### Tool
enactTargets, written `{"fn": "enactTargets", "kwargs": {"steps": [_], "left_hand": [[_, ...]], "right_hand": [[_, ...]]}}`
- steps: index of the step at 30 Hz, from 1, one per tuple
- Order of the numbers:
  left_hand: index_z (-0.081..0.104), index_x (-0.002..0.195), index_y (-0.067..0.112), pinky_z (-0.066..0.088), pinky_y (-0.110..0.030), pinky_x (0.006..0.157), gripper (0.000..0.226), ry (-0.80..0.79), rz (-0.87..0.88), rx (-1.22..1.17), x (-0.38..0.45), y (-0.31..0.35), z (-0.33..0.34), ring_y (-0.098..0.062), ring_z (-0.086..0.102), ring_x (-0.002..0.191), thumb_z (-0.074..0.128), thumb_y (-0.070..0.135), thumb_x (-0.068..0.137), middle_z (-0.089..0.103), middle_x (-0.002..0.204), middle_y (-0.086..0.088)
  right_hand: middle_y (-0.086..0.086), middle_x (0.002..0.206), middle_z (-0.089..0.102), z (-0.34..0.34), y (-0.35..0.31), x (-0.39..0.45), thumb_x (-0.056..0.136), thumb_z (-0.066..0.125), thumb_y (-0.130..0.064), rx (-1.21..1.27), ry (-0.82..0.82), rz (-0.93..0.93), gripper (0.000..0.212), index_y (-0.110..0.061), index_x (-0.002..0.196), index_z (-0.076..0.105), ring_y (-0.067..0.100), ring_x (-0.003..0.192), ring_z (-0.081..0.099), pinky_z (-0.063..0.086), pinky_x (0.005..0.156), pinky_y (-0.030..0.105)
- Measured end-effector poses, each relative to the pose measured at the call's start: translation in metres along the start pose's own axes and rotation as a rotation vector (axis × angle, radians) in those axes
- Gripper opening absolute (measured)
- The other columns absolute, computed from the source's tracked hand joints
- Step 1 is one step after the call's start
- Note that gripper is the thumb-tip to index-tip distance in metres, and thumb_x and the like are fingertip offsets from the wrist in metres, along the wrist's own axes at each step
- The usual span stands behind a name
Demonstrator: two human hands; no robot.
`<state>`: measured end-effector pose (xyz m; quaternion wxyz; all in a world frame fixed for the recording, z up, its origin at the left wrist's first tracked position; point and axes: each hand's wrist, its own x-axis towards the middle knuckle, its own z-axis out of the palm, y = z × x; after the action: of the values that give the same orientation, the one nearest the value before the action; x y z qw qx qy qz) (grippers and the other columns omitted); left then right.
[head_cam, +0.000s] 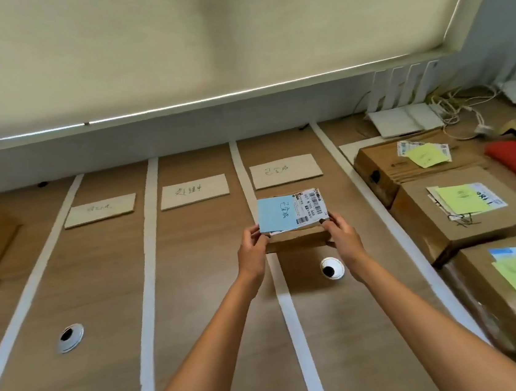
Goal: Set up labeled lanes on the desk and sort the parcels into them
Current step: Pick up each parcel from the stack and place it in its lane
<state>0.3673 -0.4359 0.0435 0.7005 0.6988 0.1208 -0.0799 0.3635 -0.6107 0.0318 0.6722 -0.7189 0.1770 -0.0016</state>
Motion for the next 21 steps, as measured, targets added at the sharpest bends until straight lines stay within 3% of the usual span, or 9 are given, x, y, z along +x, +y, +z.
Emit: {"fn": "enactTargets", "kwargs": {"steps": [4, 7, 11, 21], "left_hand": [[0.035, 0.138, 0.024, 0.049, -0.029, 0.094, 0.042, -0.006, 0.010, 0.022, 0.051, -0.004, 0.032, -0.015, 0.054, 0.114, 0.043, 0.015, 0.098, 0.056, 0.130, -0.002], [0.029, 0.144, 0.025, 0.045, -0.025, 0.095, 0.049, -0.005, -0.003, 0.072, 0.083, -0.009, 0.048, -0.011, 0.046, 0.119, 0.044, 0.015, 0.098, 0.048, 0.138, 0.000], [0.025, 0.147, 0.025, 0.042, -0.020, 0.091, 0.054, 0.028, 0.015, 0.095, 0.114, -0.015, 0.058, -0.008, 0.040, 0.117, 0.042, 0.010, 0.097, 0.041, 0.142, 0.001], [0.025, 0.146, 0.031, 0.038, -0.023, 0.090, 0.053, 0.145, 0.030, 0.141, 0.149, -0.013, 0.053, -0.013, 0.037, 0.124, 0.041, 0.015, 0.098, 0.038, 0.146, 0.002]], "right_hand": [[-0.003, 0.127, 0.059, -0.005, 0.011, 0.061, 0.097, 0.045, -0.028, -0.018, -0.058, -0.013, 0.028, -0.036, 0.123, 0.050, 0.016, 0.114, 0.053, 0.045, 0.101, 0.040], [-0.004, 0.138, 0.049, -0.004, 0.020, 0.104, 0.096, 0.047, -0.029, -0.069, -0.074, -0.007, 0.046, -0.034, 0.140, 0.036, 0.019, 0.128, 0.043, 0.037, 0.108, 0.039], [-0.003, 0.143, 0.043, 0.003, 0.024, 0.149, 0.095, 0.048, -0.028, -0.092, -0.084, -0.031, 0.054, -0.032, 0.145, 0.028, 0.020, 0.133, 0.037, 0.034, 0.109, 0.035], [-0.004, 0.147, 0.038, 0.024, 0.020, 0.175, 0.094, 0.049, -0.021, -0.060, -0.162, -0.077, 0.061, -0.030, 0.148, 0.021, 0.018, 0.137, 0.031, 0.028, 0.109, 0.031]]}}
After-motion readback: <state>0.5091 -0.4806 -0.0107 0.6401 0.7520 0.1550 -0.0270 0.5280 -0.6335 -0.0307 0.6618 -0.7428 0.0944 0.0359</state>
